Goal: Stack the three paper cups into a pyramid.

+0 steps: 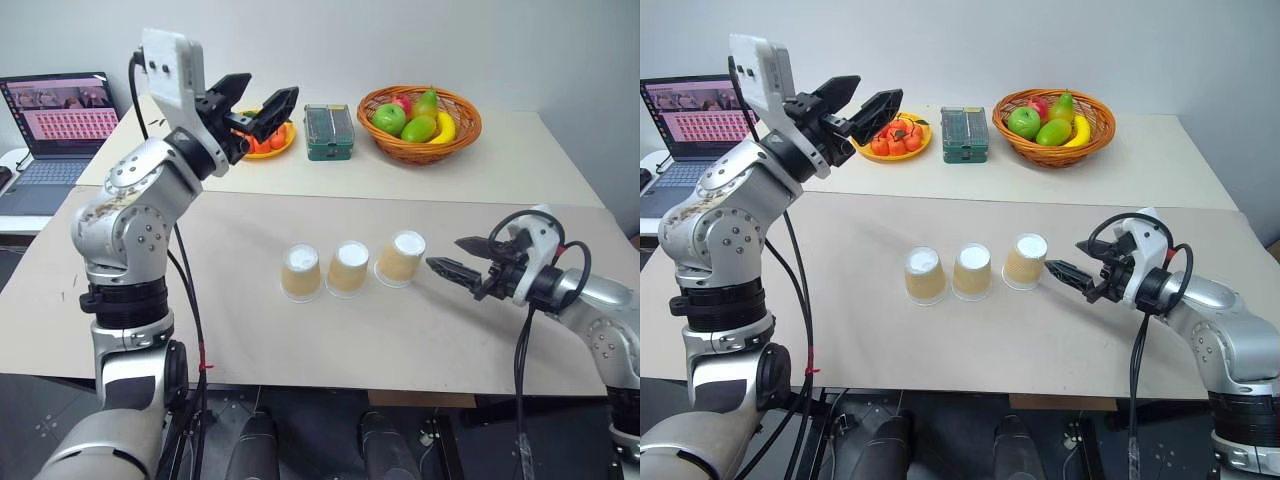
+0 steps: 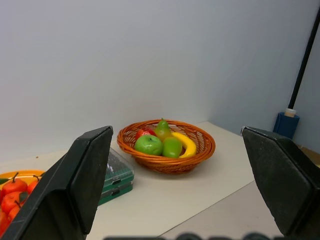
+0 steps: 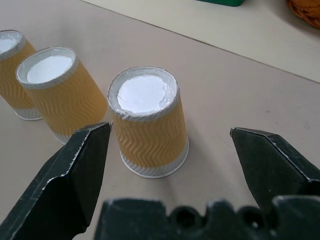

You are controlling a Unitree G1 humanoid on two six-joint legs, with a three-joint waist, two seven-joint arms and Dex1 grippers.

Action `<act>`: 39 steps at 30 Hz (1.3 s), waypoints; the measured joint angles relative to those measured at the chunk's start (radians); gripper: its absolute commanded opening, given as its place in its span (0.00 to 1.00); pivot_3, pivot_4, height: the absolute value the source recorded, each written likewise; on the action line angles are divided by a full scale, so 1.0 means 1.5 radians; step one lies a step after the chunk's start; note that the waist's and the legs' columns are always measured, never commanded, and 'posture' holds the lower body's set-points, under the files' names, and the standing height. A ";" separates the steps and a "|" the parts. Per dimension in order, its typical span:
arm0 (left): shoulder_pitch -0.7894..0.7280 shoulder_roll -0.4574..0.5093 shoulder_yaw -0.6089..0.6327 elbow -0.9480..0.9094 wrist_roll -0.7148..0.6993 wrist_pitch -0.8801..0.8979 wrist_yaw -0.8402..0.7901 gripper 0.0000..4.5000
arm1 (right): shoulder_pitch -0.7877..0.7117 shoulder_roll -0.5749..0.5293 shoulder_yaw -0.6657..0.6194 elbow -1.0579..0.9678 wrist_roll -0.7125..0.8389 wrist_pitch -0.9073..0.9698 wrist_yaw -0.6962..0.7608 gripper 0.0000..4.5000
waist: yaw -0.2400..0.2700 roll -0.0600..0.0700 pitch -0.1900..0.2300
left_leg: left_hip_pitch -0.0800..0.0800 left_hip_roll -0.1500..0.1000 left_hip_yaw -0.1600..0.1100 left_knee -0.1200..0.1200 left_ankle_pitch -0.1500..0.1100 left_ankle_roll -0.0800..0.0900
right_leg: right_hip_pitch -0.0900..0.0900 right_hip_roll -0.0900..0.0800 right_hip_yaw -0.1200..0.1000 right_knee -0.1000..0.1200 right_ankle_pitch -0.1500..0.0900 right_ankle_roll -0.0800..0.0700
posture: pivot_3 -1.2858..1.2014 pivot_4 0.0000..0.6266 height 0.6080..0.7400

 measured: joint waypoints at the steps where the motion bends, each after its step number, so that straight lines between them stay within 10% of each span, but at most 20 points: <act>1: 0.000 0.000 0.000 -0.002 0.000 0.001 0.004 0.98 | 0.000 0.001 0.004 0.003 -0.004 -0.003 0.004 1.00 | 0.000 0.000 0.000 | 0.000 0.000 0.000 0.000 0.000 0.000 | 0.000 0.000 0.000 0.000 0.000 0.000 | 0.52 0.24 1.00; 39: 0.035 -0.012 0.000 -0.095 -0.014 0.045 0.064 0.98 | -0.178 0.133 0.119 0.207 -0.152 -0.096 0.089 1.00 | -0.002 0.000 0.000 | 0.000 0.000 0.000 0.000 0.001 -0.001 | 0.000 0.000 0.000 0.000 0.001 0.001 | 0.52 0.24 1.00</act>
